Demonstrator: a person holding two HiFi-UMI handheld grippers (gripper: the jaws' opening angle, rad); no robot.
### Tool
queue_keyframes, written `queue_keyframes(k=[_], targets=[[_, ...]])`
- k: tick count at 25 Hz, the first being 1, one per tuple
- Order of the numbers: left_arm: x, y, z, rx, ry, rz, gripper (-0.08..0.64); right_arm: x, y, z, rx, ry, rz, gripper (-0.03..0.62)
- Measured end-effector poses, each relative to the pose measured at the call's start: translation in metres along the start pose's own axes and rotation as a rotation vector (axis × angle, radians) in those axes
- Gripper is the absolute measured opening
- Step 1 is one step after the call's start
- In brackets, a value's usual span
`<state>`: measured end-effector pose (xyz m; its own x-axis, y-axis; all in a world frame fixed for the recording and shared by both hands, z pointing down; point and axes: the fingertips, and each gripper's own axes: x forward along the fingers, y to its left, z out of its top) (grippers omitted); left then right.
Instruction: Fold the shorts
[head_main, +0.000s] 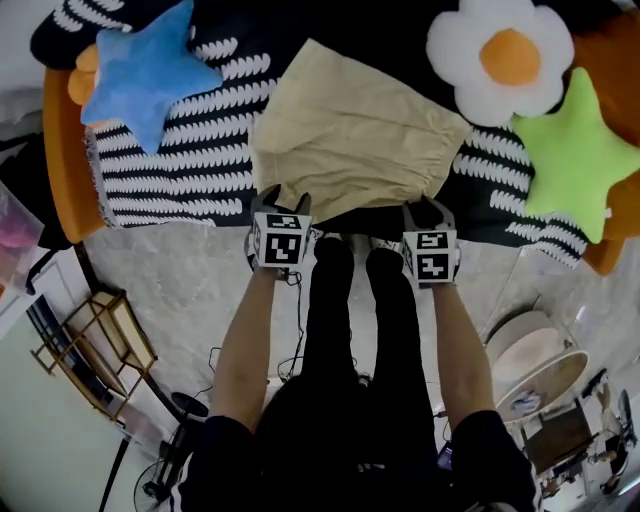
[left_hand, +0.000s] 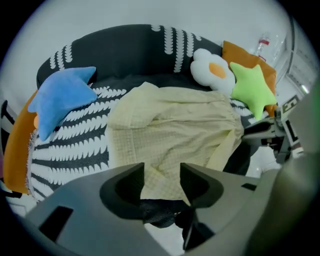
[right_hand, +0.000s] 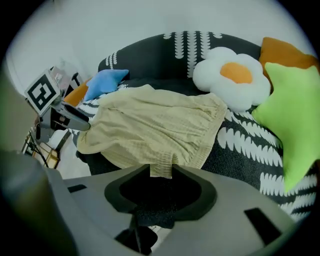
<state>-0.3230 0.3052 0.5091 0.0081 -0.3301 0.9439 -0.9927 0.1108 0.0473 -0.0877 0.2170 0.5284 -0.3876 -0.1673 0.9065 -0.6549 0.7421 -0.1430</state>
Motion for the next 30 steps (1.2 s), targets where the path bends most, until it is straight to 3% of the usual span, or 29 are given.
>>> queue_keyframes(k=[3, 7, 13, 17, 19, 22, 23, 27, 28, 30], targets=[[0.002, 0.017, -0.015, 0.030, -0.001, 0.090, 0.119, 0.009, -0.002, 0.000, -0.043, 0.014, -0.052, 0.120], [-0.001, 0.021, -0.035, -0.024, 0.000, 0.097, 0.035, 0.005, -0.001, 0.003, -0.090, -0.005, -0.082, 0.095], [-0.028, 0.033, -0.051, -0.164, -0.048, 0.163, 0.021, -0.034, 0.007, 0.010, -0.064, -0.118, -0.065, 0.094], [-0.057, 0.042, -0.065, -0.286, -0.103, 0.213, 0.020, -0.062, 0.007, -0.003, -0.070, -0.136, -0.055, 0.094], [-0.070, 0.044, -0.075, -0.320, -0.106, 0.224, 0.020, -0.071, 0.011, -0.018, -0.128, -0.109, -0.034, 0.094], [-0.075, 0.038, -0.096, -0.309, -0.069, 0.220, 0.020, -0.071, 0.019, -0.059, -0.286, -0.015, -0.015, 0.087], [-0.073, 0.036, -0.103, -0.303, -0.054, 0.217, 0.020, -0.069, 0.018, -0.074, -0.322, 0.017, -0.026, 0.035], [-0.060, 0.028, -0.120, -0.323, -0.016, 0.198, 0.020, -0.063, 0.009, -0.104, -0.332, 0.065, -0.054, 0.009], [-0.059, 0.028, -0.121, -0.331, -0.011, 0.198, 0.020, -0.063, 0.012, -0.101, -0.357, 0.044, -0.059, 0.014], [-0.060, 0.029, -0.121, -0.343, -0.009, 0.202, 0.020, -0.063, 0.030, -0.090, -0.478, -0.016, -0.054, 0.106]])
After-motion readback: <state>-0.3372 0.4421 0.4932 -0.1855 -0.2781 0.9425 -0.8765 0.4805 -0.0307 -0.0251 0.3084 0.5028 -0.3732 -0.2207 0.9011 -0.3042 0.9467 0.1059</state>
